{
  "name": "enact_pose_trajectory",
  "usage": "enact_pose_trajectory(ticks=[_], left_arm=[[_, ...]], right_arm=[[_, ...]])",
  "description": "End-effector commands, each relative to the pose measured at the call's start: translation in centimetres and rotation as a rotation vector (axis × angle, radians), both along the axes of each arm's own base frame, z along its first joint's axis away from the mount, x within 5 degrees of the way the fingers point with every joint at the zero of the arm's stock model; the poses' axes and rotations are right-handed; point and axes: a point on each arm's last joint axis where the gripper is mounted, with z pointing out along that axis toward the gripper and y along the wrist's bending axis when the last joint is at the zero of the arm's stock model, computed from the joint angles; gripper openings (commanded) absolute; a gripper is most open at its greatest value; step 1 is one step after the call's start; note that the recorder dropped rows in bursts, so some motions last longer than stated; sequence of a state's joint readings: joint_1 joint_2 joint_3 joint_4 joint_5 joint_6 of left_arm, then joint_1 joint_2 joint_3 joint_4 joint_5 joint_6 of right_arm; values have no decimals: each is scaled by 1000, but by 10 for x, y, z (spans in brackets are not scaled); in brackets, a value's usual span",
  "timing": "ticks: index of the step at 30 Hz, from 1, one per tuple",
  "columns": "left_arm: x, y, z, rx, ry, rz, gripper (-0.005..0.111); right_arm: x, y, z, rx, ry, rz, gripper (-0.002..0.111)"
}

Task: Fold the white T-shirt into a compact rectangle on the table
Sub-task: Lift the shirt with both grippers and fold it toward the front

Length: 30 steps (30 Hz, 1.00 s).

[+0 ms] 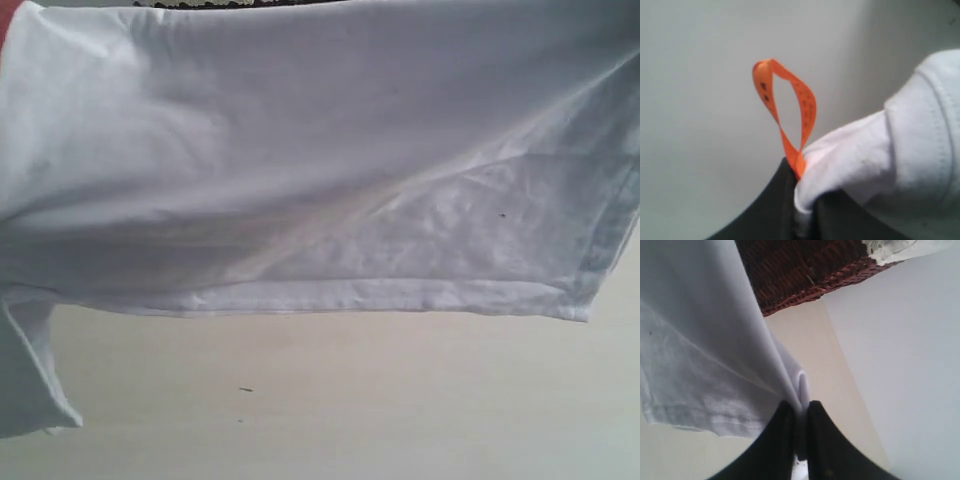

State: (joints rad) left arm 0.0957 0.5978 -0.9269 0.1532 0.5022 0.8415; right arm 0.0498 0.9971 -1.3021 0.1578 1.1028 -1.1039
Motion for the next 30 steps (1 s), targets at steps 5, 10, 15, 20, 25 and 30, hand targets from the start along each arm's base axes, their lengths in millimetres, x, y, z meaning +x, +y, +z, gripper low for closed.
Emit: enact_pose_trajectory(ticks=[5,10,15,20,25,30], left_arm=[[-23,-4,12,-53,-137,-22,0],[10,-1,-26,-104,68,-8,0],[51,3,-92,-128,327,2,0],[89,4,-145,-133,391,-25,0],[129,9,-184,-143,386,-37,0],[162,12,-215,-151,330,-63,0]], right_arm=[[-11,5,3,71,9,24,0],[18,2,-30,43,230,-24,0],[63,0,-93,-29,497,-39,0],[105,1,-150,-35,587,-57,0],[157,-1,-198,-12,483,-153,0],[198,-2,-234,69,308,-266,0]])
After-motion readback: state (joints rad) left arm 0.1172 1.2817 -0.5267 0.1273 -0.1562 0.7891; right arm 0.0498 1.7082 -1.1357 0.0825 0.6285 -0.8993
